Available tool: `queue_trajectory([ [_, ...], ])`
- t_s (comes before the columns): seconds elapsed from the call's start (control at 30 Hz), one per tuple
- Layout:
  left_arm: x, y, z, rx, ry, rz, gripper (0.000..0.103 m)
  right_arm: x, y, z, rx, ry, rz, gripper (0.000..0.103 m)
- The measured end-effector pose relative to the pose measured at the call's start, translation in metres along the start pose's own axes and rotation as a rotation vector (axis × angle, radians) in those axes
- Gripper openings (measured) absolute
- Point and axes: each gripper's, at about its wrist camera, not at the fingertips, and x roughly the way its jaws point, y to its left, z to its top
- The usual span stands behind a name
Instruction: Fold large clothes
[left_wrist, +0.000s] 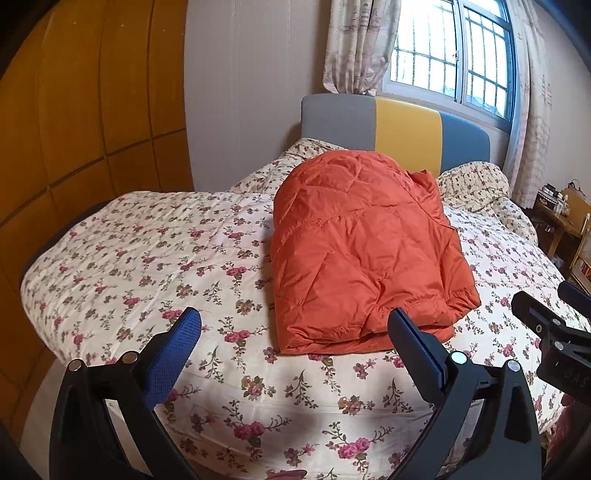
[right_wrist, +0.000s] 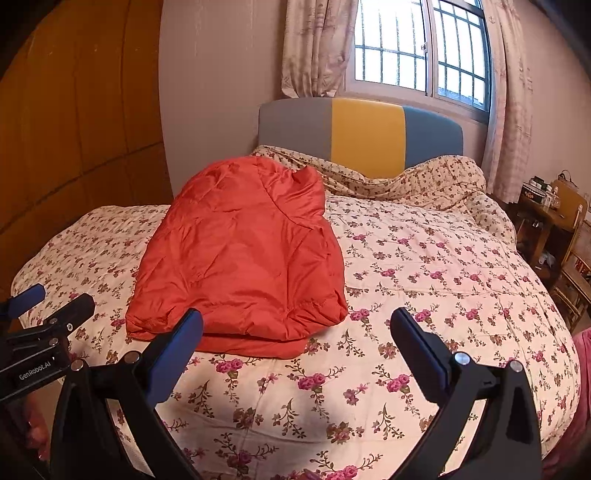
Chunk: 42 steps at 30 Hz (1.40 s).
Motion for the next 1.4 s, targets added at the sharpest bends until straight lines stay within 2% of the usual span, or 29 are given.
queue_trajectory([
  [1.4,0.0046,0.0029,-0.0017,0.009,0.004,0.009,0.1,0.0053,0.0006,-0.0013,0.017,0.027,0.017,0.101],
])
